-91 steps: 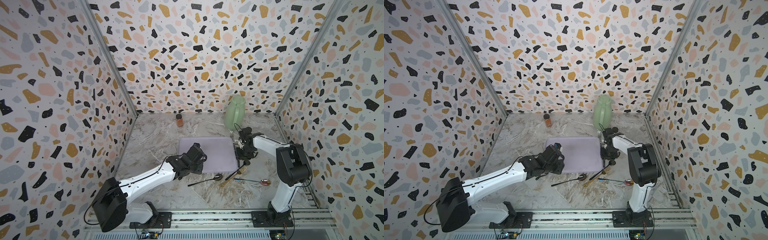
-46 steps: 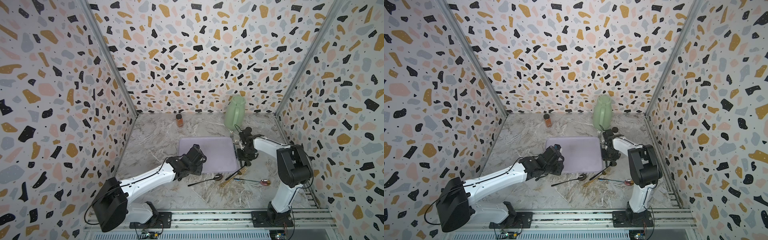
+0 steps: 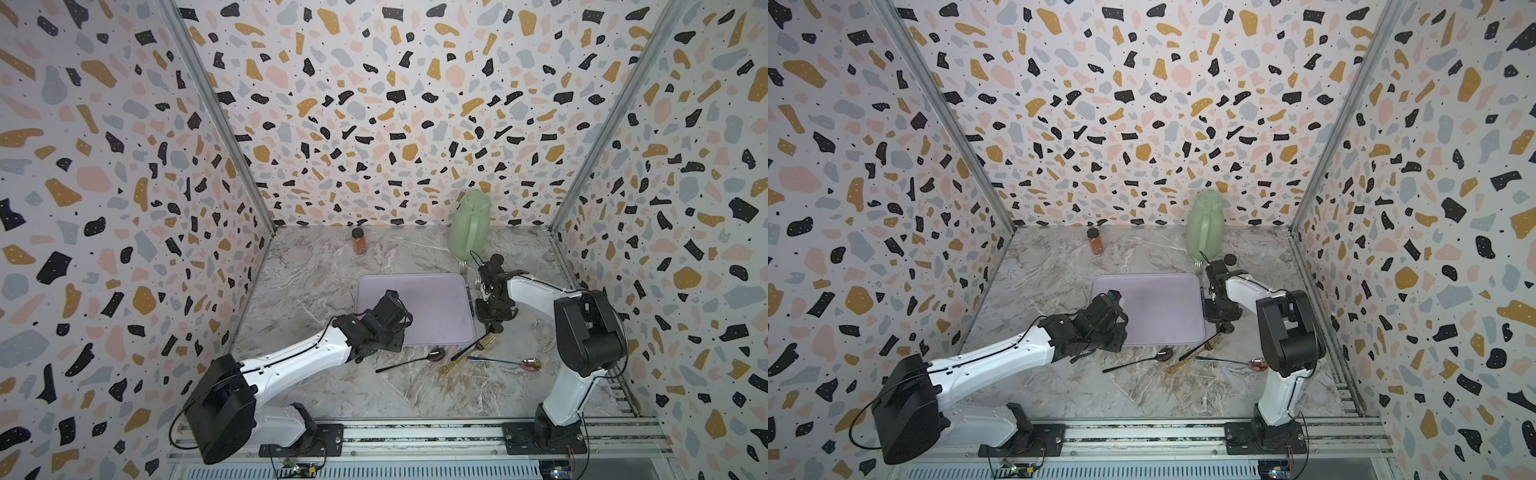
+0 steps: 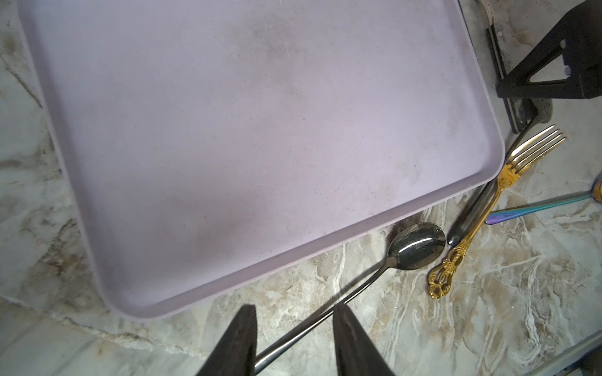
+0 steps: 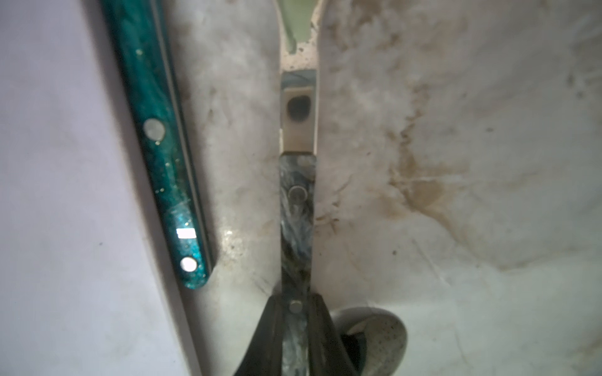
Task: Set the spoon and fork side by side
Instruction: Pick up the fork at the center of the board.
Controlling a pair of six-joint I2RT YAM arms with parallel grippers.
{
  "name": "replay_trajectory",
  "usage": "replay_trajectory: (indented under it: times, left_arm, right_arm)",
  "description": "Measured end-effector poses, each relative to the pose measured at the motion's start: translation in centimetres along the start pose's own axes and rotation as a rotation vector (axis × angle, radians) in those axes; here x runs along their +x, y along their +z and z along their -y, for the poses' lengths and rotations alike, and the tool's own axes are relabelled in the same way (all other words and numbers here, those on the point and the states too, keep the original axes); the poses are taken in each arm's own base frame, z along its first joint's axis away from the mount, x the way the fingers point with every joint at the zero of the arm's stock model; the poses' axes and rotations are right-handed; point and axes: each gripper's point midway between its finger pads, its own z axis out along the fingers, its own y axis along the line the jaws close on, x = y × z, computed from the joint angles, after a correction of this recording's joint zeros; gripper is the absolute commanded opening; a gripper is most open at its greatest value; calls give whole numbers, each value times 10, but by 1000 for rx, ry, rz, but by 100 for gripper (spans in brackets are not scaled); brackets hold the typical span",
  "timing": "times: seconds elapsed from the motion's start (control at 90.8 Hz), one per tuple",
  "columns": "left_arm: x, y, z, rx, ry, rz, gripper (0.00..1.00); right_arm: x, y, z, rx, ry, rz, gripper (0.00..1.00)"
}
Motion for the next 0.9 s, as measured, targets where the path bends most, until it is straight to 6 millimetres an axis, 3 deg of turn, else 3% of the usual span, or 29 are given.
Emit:
replay_trajectory:
  times: [0.198,0.352,0.507,0.595,0.738,0.903]
  left_arm:
    - [-4,-8,1,12,-5,23,42]
    - [-12,-32,-6,4,-35,85,42]
    - [-19,-67,-22,-36,-86,173,43]
    - [-22,-89,-34,-61,-114,225,43]
    - [-22,-120,-49,-88,-148,288,43]
    - [-14,-135,-63,-118,-166,304,43]
  right_arm:
    - [6,-11,4,24,20,-35,2]
    - [2,-49,-6,11,37,23,0]
    - [-11,-97,-44,-50,26,133,0]
    - [-15,-111,-66,-80,12,167,0]
    - [-20,-117,-96,-93,-4,171,0]
    - [-30,-105,-128,-82,-8,156,0]
